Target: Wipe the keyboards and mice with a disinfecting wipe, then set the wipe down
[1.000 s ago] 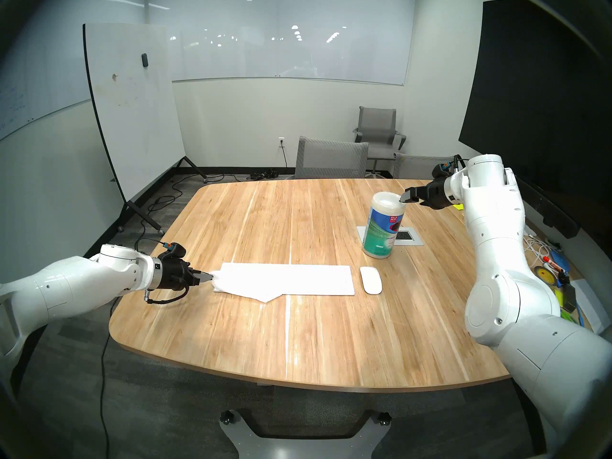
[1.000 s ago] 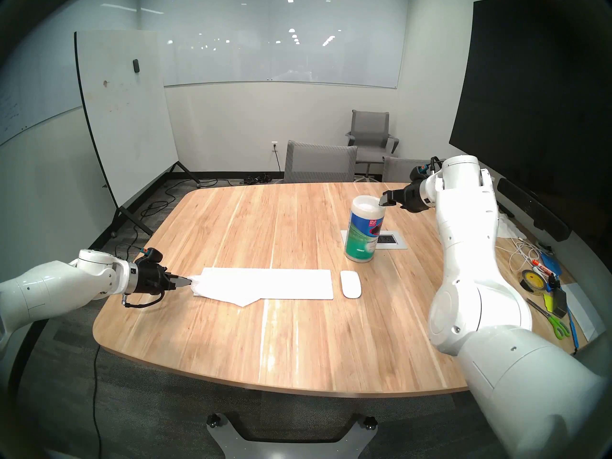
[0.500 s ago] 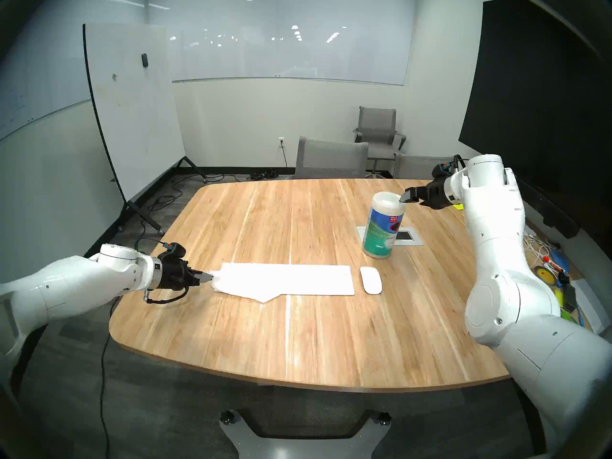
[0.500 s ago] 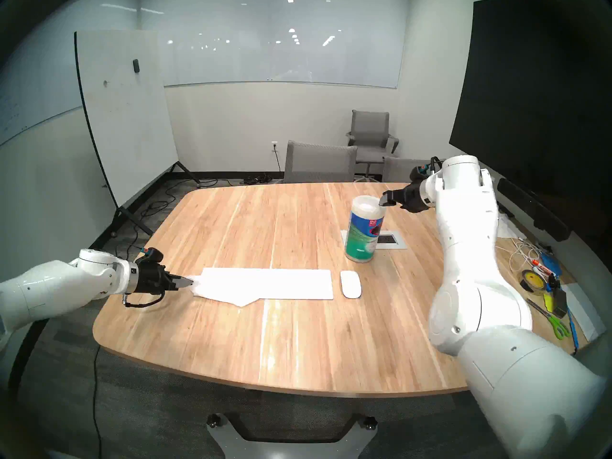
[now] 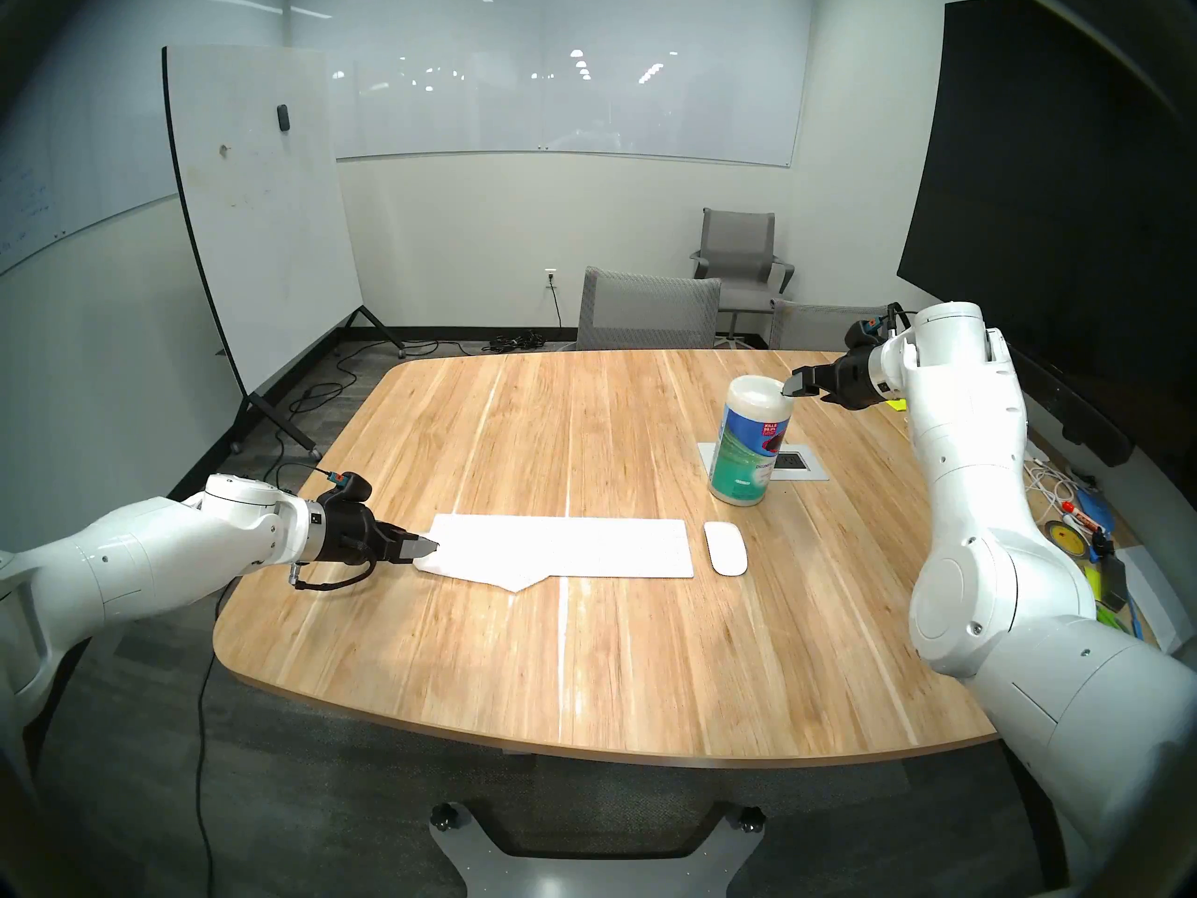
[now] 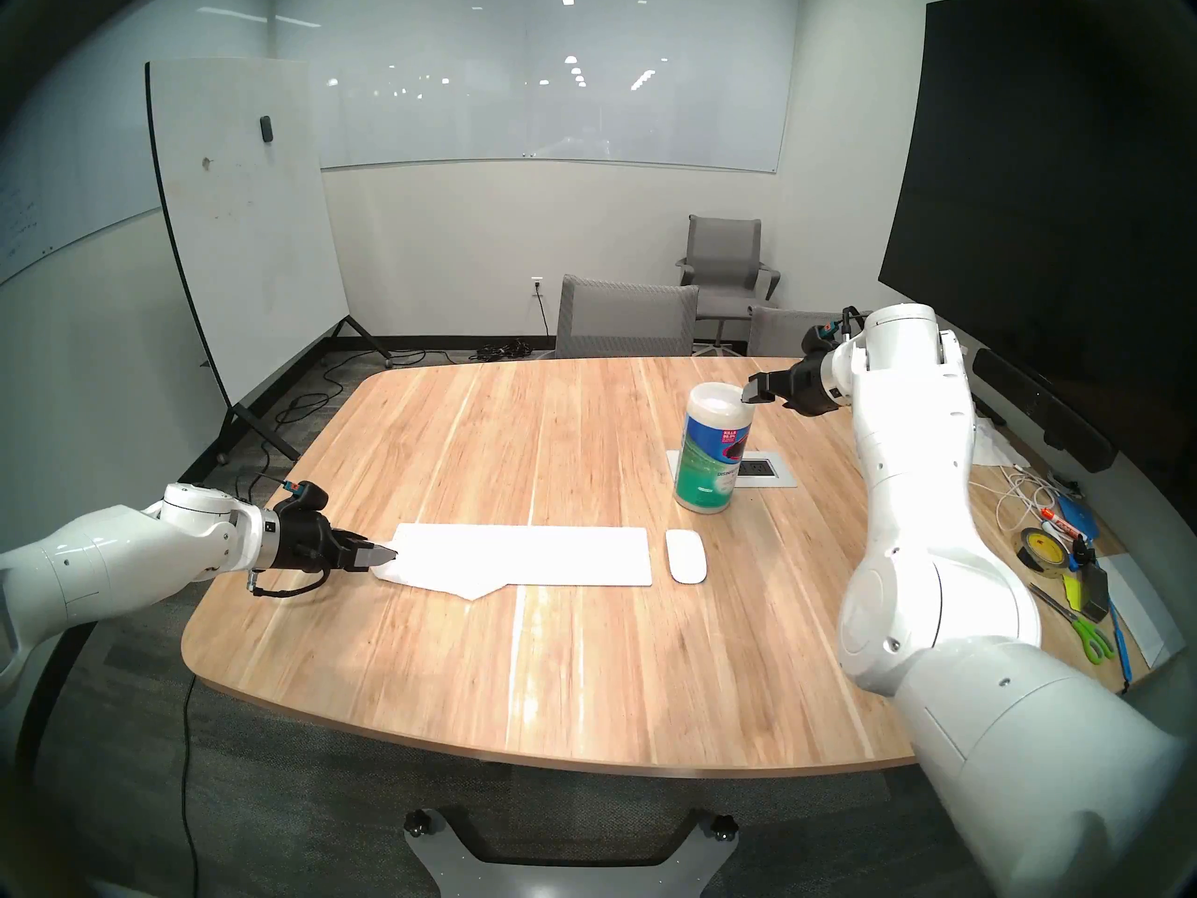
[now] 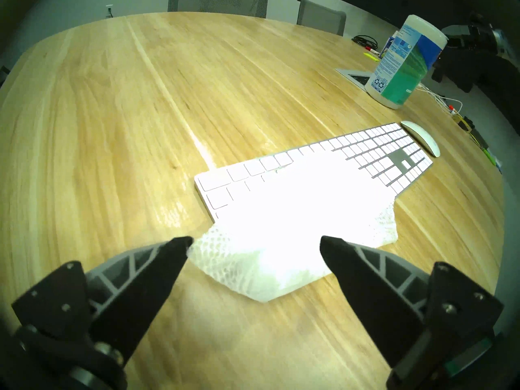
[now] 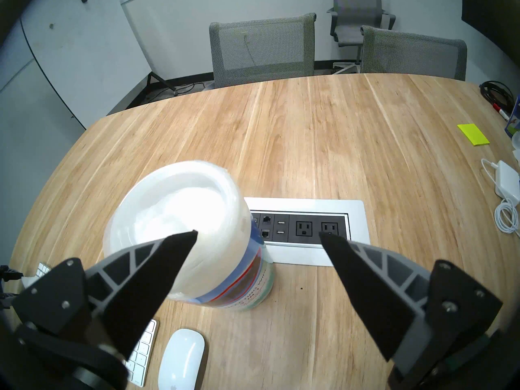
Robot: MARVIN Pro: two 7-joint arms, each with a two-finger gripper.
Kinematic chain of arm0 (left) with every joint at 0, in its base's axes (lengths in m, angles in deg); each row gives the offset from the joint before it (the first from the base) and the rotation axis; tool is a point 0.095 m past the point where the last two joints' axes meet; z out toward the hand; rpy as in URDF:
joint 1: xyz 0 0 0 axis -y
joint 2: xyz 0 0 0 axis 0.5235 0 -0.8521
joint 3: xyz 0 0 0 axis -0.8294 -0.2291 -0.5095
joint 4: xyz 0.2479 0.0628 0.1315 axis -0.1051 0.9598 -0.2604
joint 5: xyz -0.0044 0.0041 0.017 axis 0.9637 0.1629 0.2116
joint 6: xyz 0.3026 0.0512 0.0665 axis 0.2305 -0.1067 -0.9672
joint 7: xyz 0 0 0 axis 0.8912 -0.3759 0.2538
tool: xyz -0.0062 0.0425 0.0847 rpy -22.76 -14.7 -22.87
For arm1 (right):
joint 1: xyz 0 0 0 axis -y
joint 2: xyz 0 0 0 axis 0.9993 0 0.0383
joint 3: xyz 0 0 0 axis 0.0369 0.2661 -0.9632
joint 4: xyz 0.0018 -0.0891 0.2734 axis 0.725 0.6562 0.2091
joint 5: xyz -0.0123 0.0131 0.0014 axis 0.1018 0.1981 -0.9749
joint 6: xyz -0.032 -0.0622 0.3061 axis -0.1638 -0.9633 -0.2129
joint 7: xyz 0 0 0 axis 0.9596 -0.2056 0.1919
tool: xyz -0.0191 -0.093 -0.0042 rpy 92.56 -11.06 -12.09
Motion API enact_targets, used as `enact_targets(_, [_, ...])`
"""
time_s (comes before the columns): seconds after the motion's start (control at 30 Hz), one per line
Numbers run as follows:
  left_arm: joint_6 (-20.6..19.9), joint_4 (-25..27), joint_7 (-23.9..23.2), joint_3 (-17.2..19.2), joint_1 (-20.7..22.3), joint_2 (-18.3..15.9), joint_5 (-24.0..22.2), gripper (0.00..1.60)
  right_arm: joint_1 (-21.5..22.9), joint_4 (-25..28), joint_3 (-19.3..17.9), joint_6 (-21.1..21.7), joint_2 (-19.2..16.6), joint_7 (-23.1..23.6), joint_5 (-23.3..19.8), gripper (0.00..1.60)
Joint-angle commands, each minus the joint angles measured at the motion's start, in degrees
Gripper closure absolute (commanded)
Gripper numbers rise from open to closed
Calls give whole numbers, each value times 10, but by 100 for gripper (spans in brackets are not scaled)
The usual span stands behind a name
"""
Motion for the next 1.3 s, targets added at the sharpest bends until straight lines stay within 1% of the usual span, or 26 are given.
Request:
enact_targets(0.0, [-10, 5, -1, 11, 40, 15, 23, 0, 14, 10, -2, -1, 0, 4, -3, 0])
enact_targets(0.2, [-23, -2, -7, 13, 58, 22, 42, 0, 14, 9, -2, -1, 0, 4, -3, 0])
enact_targets(0.3, [-35, -5, -13, 12, 66, 26, 53, 0, 14, 10, -1, -1, 0, 4, -3, 0])
enact_targets(0.37, [-52, -10, -22, 10, 73, 30, 62, 0, 14, 10, -1, -1, 0, 4, -3, 0])
enact_targets(0.4, [-52, -10, -22, 10, 73, 30, 62, 0, 14, 10, -1, -1, 0, 4, -3, 0])
enact_targets(0.57, [-72, -22, -42, 5, 78, 40, 76, 0, 14, 10, -1, -1, 0, 5, -3, 0])
enact_targets(0.77, [-89, -39, -80, 1, 91, 53, 92, 0, 14, 10, -1, -1, 0, 5, -3, 0])
enact_targets(0.93, [-106, -55, -101, -3, 106, 69, 112, 0, 14, 10, -1, -1, 0, 4, -3, 0])
enact_targets(0.97, [-112, -66, -111, -7, 112, 78, 123, 0, 14, 10, -1, -1, 0, 4, -3, 0])
enact_targets(1.0, [-112, -66, -111, -7, 112, 78, 123, 0, 14, 10, -1, -1, 0, 4, -3, 0])
enact_targets(1.27, [-129, -103, -142, -19, 126, 112, 156, 0, 14, 10, -1, -1, 0, 4, -3, 0])
